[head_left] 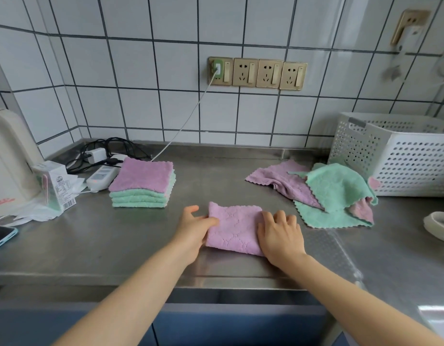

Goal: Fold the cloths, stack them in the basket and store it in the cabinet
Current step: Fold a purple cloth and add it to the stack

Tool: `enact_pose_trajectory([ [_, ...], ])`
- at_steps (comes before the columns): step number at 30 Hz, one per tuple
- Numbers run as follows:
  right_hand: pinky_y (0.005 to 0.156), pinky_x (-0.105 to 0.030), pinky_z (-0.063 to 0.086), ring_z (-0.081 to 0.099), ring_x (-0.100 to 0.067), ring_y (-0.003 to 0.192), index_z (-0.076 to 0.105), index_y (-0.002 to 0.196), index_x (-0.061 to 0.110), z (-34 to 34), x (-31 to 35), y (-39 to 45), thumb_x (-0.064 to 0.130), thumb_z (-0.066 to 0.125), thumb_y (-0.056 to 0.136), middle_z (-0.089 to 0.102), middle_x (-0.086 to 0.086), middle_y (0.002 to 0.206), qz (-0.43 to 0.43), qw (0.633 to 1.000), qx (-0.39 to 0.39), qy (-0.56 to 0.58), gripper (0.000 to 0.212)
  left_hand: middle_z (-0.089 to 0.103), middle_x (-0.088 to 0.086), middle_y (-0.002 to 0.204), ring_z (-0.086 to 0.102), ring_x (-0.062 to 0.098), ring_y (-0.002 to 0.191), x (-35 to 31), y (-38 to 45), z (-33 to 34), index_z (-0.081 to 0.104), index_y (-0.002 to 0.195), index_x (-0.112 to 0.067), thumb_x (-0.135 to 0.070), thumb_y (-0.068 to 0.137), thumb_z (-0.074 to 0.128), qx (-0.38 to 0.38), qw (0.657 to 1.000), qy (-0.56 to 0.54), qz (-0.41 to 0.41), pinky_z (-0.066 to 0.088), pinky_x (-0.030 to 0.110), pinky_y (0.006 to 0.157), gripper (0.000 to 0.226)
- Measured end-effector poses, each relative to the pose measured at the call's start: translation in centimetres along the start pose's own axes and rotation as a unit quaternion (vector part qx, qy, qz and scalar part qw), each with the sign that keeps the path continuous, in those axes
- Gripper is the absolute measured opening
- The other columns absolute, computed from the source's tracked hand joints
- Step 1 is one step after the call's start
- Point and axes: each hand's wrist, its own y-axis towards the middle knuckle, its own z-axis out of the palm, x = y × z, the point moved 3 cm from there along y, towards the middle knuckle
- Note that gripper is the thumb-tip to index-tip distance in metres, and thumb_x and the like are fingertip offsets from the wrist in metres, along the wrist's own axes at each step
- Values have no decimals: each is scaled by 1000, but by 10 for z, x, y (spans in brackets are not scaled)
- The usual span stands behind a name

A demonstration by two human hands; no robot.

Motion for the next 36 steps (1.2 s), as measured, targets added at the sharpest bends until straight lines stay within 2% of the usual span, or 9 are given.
enact_pose_trajectory([
  [3,88,-40,38,42,-33,107,50,119,14,1,-3,1,41,27,98,49,-11,120,27,999,19,18,41,56,20,123,62,31,105,1,3,3,29,143,-10,8,75,69,13,996,-83,-37,48,50,97,81],
  [8,95,-41,35,41,-36,114,58,99,10,-8,19,7,45,33,98,51,-13,119,68,987,45,141,43,69,13,110,68,28,100,-24,4,-14,38,139,-21,18,78,61,84,989,-109,47,54,44,88,76],
  [13,68,-29,41,53,-21,85,53,96,12,-31,80,41,29,47,95,58,3,87,64,864,81,492,18,72,4,104,69,16,91,-67,25,-66,47,134,-16,19,81,56,74,978,-127,149,57,31,79,64],
  [16,56,-23,39,53,-16,75,54,107,12,-39,128,78,22,50,92,59,1,89,42,825,63,560,18,68,4,112,65,16,96,-101,47,-108,53,129,-16,12,85,56,-7,972,-20,233,53,31,88,52],
  [19,65,-29,47,54,-18,78,54,107,9,-40,181,119,20,51,92,59,-2,90,39,787,62,612,19,67,-3,105,62,6,90,-133,72,-144,54,127,-18,6,88,57,-63,943,87,314,51,17,77,46],
  [22,84,-40,53,60,-26,92,53,105,11,-21,220,154,22,55,89,61,-8,100,70,749,102,651,19,62,2,108,59,11,98,-144,105,-175,49,132,-20,-1,89,58,-103,931,136,324,47,20,75,47],
  [26,80,-41,55,61,-34,90,54,101,3,18,246,159,20,53,80,62,-14,100,93,786,190,581,27,64,12,110,59,23,94,-106,147,-206,52,129,-12,-4,87,61,-138,930,262,217,49,33,78,43],
  [31,86,-43,52,55,-29,96,34,129,13,9,245,152,15,47,92,51,-11,110,50,814,149,559,39,63,1,99,60,19,95,-89,155,-214,50,117,-25,-9,88,62,-141,932,240,232,49,33,73,35],
  [36,53,-18,40,47,-19,73,36,132,26,-12,248,146,3,32,90,50,-8,91,-53,829,67,553,49,58,-7,101,55,6,90,-100,144,-207,52,107,-27,-5,91,55,-150,907,238,313,44,23,68,27],
])
